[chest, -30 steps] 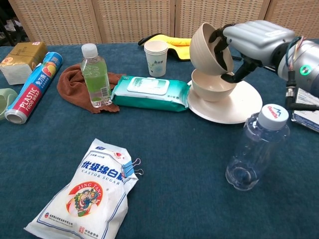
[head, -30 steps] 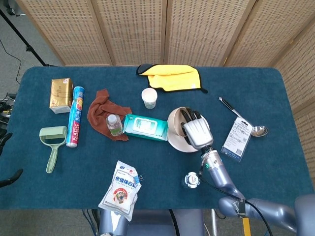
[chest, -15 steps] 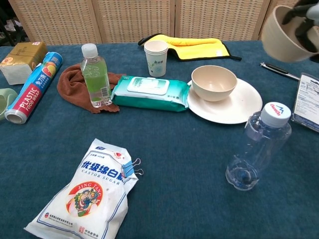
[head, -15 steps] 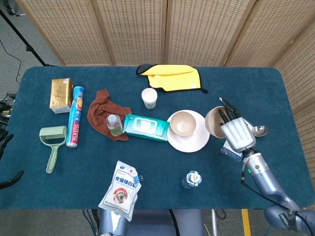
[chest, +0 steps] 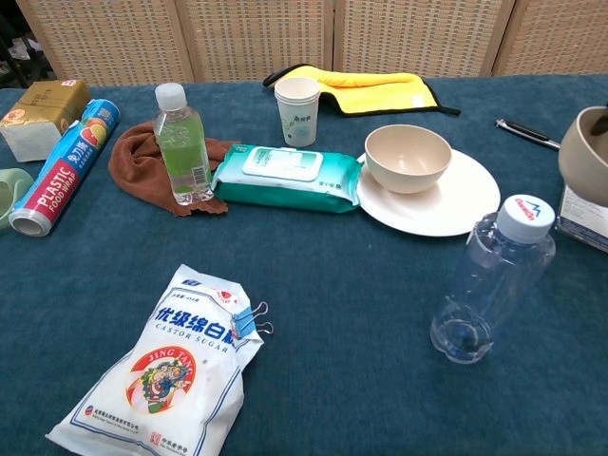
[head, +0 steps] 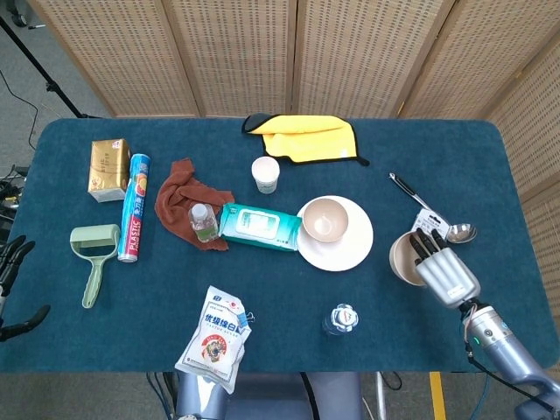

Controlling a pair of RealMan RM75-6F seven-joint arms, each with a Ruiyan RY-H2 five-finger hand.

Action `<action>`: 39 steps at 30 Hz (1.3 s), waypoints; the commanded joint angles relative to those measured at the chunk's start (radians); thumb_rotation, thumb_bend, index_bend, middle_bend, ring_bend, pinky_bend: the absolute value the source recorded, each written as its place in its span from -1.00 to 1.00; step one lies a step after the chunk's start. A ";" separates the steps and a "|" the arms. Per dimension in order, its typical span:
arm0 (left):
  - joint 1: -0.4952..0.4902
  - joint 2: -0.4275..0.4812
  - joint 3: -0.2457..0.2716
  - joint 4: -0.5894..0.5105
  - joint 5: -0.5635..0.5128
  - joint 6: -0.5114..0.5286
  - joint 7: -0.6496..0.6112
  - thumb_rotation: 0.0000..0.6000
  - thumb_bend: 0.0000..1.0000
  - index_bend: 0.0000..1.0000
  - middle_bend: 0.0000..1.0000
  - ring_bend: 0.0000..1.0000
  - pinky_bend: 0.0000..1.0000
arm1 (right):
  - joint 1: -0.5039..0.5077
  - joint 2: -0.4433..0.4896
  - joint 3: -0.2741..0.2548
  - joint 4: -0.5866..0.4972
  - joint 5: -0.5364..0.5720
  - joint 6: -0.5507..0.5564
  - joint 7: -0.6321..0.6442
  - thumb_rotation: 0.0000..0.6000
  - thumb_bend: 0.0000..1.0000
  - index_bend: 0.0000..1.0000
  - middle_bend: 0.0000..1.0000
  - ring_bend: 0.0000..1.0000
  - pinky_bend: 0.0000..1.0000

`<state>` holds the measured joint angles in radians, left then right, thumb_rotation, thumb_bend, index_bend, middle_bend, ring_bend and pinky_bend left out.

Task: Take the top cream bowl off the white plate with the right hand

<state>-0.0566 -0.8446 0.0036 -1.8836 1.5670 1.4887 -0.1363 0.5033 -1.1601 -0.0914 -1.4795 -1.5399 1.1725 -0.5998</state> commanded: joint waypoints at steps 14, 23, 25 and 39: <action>-0.005 -0.001 0.002 -0.002 -0.006 -0.013 0.005 1.00 -0.49 -1.00 -1.00 -1.00 -1.00 | -0.024 -0.100 -0.034 0.129 -0.091 -0.045 -0.037 1.00 0.03 0.24 -0.78 -0.83 -0.69; -0.004 -0.001 0.004 -0.002 -0.002 -0.010 0.006 1.00 -0.49 -1.00 -1.00 -1.00 -1.00 | -0.041 -0.088 -0.037 0.117 -0.095 -0.058 -0.050 1.00 0.02 -0.24 -0.87 -0.88 -0.69; -0.004 -0.002 0.004 -0.003 0.000 -0.010 0.006 1.00 -0.49 -1.00 -1.00 -1.00 -1.00 | -0.044 -0.082 -0.033 0.103 -0.087 -0.064 -0.064 1.00 0.03 -0.42 -0.90 -0.91 -0.69; -0.005 0.003 0.003 -0.001 -0.004 -0.010 -0.005 1.00 -0.49 -1.00 -1.00 -1.00 -1.00 | -0.085 0.089 -0.023 -0.027 -0.097 0.007 -0.056 1.00 0.12 -0.59 -0.96 -0.94 -0.73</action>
<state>-0.0617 -0.8419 0.0064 -1.8849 1.5632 1.4786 -0.1417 0.4277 -1.0955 -0.1142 -1.4869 -1.6309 1.1637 -0.6595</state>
